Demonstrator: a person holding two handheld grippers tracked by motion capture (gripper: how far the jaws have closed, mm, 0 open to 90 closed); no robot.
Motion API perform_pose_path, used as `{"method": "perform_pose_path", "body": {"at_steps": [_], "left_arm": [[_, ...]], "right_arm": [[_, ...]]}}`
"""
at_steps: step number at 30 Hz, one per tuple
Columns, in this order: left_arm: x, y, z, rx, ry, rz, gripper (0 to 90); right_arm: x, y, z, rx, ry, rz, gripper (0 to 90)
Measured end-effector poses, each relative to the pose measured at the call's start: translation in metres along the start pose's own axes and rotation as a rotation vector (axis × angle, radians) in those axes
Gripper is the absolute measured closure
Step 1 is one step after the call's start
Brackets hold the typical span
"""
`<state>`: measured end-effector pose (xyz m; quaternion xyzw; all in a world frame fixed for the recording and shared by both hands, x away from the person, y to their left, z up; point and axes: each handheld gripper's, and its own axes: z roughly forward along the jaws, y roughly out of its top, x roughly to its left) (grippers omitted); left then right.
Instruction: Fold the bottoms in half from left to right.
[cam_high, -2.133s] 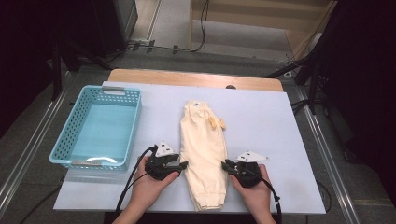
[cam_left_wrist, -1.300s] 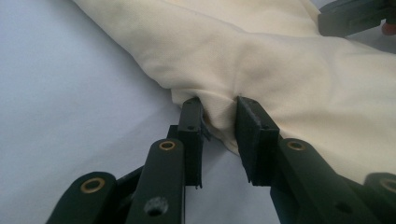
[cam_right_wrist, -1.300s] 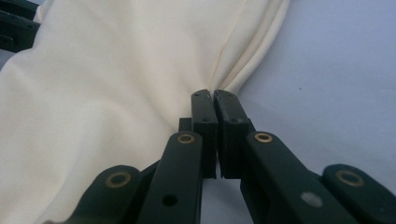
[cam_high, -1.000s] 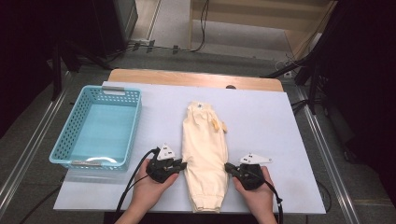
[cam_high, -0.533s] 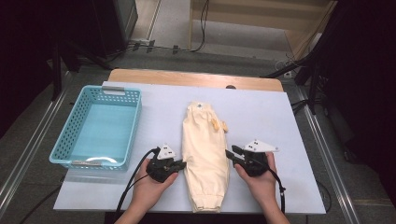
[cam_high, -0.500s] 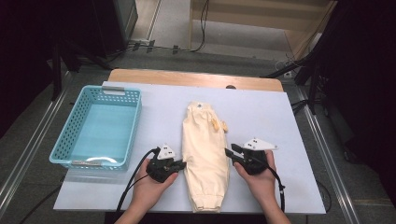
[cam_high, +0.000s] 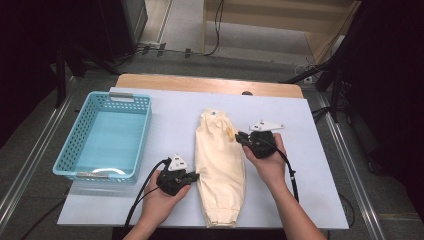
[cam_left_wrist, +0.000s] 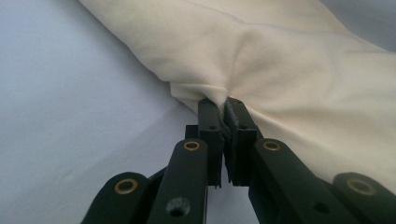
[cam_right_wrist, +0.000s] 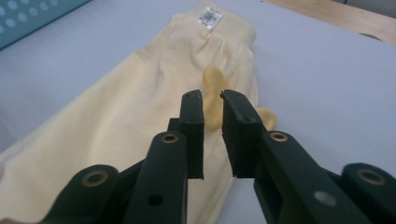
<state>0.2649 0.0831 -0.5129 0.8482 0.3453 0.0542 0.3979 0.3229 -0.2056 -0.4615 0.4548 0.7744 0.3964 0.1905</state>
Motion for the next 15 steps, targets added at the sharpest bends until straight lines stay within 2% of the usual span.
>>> {"method": "perform_pose_path", "body": {"at_steps": [2, 6, 11, 15], "left_arm": [[0.0, 0.0, 0.0, -0.002, 0.0, -0.001, 87.2], [0.0, -0.001, 0.0, -0.002, -0.004, -0.007, 87.3], [0.001, -0.001, 0.0, -0.007, -0.005, -0.011, 87.4], [0.001, -0.001, 0.0, -0.005, -0.009, -0.012, 87.4]], "right_arm": [[-0.004, 0.006, 0.006, 0.026, 0.016, -0.003, 67.1], [-0.007, 0.016, 0.018, 0.045, 0.003, -0.016, 57.5], [-0.019, 0.023, 0.04, 0.073, -0.027, 0.016, 51.3], [-0.024, 0.026, 0.056, 0.084, -0.013, 0.023, 48.4]]}}
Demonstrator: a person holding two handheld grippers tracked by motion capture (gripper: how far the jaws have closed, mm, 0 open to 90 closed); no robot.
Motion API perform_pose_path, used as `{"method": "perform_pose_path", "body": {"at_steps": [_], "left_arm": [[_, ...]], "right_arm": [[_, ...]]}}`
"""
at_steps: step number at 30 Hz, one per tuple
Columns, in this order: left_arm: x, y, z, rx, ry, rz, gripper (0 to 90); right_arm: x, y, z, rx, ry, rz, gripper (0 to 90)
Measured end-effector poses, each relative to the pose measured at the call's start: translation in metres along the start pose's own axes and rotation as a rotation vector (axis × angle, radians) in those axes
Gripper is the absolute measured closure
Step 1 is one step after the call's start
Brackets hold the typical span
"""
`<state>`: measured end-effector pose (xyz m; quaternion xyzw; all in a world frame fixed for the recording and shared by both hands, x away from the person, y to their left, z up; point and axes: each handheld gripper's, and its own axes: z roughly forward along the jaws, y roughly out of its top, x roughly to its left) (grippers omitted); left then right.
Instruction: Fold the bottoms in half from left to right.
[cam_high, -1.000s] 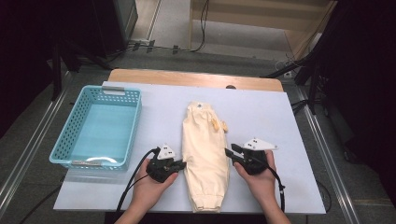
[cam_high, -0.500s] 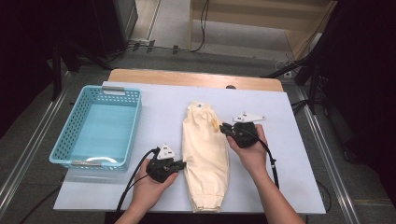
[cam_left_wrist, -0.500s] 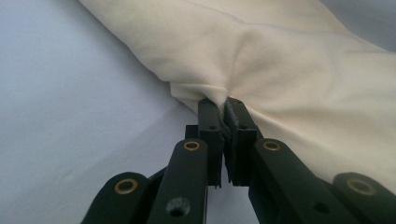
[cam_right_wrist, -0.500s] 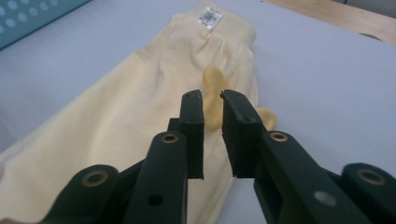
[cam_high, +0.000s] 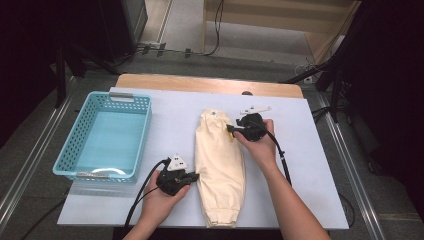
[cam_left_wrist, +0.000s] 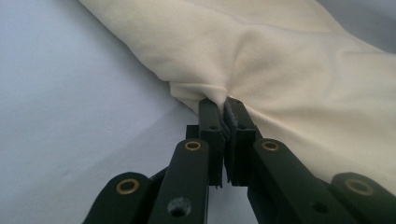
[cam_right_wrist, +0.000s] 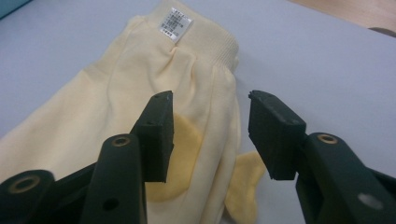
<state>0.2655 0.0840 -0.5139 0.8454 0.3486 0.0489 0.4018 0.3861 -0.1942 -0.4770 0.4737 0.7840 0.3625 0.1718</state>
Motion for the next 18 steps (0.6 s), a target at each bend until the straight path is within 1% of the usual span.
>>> {"method": "perform_pose_path", "body": {"at_steps": [4, 6, 9, 10, 12, 14, 18], "left_arm": [[0.0, 0.0, 0.0, -0.002, 0.001, 0.0, 87.4], [0.0, 0.0, 0.0, -0.002, 0.002, 0.001, 87.4], [0.0, 0.0, 0.0, -0.003, 0.002, 0.0, 87.4], [0.0, 0.0, 0.0, -0.002, 0.002, 0.001, 87.4], [0.0, 0.0, 0.0, -0.003, 0.0, 0.001, 87.4], [0.0, 0.0, 0.0, -0.003, 0.001, 0.001, 87.4], [0.0, 0.0, 0.0, -0.003, 0.002, 0.001, 87.4]], "right_arm": [[-0.003, 0.003, 0.009, 0.02, 0.006, 0.01, 46.9], [-0.005, 0.002, 0.012, 0.024, 0.007, 0.033, 46.5], [-0.011, 0.001, 0.017, 0.029, 0.019, 0.049, 44.4], [-0.012, 0.0, 0.019, 0.03, 0.025, 0.054, 42.2], [-0.015, -0.001, 0.022, 0.04, 0.017, 0.051, 40.4], [-0.016, -0.002, 0.023, 0.043, 0.012, 0.061, 40.2], [-0.019, -0.003, 0.026, 0.053, 0.013, 0.06, 40.1]]}}
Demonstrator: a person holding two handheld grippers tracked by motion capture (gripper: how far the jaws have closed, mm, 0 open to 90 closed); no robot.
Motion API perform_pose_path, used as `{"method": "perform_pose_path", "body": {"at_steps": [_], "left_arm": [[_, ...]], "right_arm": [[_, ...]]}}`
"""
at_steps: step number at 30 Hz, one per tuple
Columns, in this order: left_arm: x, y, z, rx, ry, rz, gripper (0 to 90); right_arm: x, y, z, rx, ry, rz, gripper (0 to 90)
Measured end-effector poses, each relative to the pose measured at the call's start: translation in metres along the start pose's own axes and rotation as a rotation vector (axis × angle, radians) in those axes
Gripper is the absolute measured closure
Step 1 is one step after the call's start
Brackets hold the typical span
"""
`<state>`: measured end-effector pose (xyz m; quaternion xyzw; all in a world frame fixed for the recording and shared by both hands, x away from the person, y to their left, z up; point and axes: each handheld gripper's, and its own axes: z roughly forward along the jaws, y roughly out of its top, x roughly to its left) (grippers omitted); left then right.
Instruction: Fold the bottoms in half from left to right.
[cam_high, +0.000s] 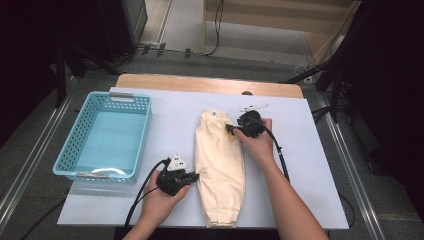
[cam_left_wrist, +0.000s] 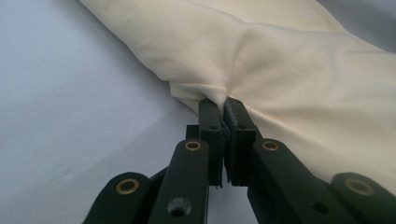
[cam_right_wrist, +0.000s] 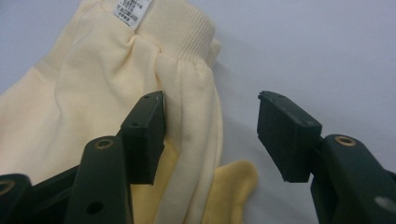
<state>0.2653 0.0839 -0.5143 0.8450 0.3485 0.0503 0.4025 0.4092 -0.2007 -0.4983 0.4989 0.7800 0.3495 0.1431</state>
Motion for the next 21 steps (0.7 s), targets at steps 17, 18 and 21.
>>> {"method": "perform_pose_path", "body": {"at_steps": [17, 18, 21], "left_arm": [[-0.0008, -0.0006, -0.0004, 0.001, 0.003, 0.01, 87.6], [-0.0009, -0.0006, -0.0004, 0.001, 0.004, 0.01, 87.6], [-0.0009, -0.0007, -0.0004, 0.0, 0.004, 0.01, 87.6]], "right_arm": [[-0.0067, -0.0029, 0.0069, -0.001, 0.008, 0.011, 40.0], [-0.0066, -0.0032, 0.0071, -0.002, 0.012, 0.018, 40.0], [-0.007, -0.0034, 0.0081, 0.002, 0.014, 0.022, 39.6]]}}
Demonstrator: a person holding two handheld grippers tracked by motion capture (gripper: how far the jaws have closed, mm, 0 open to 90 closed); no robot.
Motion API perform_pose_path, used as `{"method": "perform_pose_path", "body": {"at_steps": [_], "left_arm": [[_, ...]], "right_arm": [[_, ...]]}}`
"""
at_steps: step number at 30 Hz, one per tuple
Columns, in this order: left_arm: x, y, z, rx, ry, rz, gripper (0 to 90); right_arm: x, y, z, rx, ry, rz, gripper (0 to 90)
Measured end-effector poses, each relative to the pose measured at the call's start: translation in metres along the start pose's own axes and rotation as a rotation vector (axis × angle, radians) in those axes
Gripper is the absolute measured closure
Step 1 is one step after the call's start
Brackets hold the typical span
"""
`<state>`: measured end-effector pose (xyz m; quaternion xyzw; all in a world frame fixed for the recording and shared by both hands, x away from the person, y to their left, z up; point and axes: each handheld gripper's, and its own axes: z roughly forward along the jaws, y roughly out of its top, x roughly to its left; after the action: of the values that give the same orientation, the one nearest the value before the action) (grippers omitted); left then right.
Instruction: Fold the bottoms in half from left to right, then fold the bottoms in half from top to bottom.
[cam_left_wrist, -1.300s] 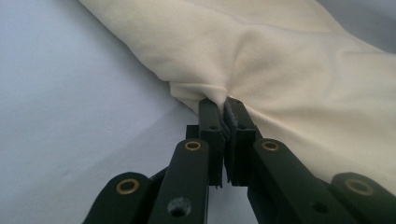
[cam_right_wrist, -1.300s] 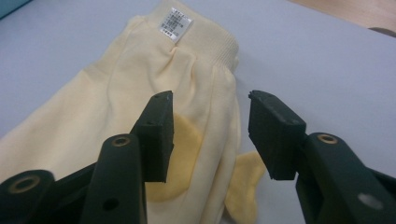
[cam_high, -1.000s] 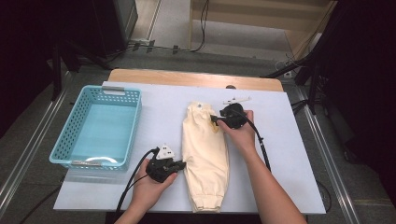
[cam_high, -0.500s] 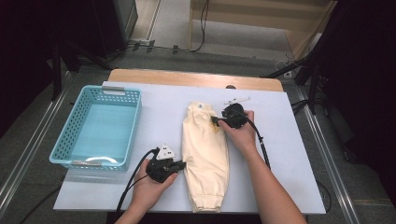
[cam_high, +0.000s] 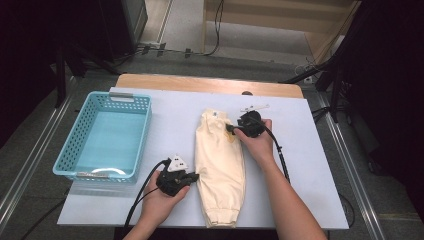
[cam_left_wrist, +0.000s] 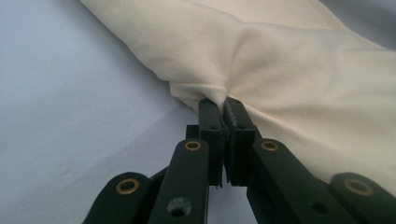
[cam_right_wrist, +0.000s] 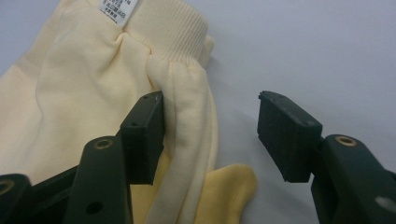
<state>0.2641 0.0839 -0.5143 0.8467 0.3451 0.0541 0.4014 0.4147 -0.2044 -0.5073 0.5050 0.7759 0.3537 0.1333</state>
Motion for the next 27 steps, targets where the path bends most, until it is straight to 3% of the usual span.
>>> {"method": "perform_pose_path", "body": {"at_steps": [22, 27], "left_arm": [[-0.001, 0.0, 0.0, 0.002, 0.005, 0.005, 87.7], [-0.001, 0.0, 0.0, 0.001, 0.004, 0.004, 87.7]], "right_arm": [[-0.006, -0.002, 0.009, -0.02, 0.065, 0.046, 38.2], [-0.004, -0.003, 0.011, -0.017, 0.057, 0.025, 41.9]]}}
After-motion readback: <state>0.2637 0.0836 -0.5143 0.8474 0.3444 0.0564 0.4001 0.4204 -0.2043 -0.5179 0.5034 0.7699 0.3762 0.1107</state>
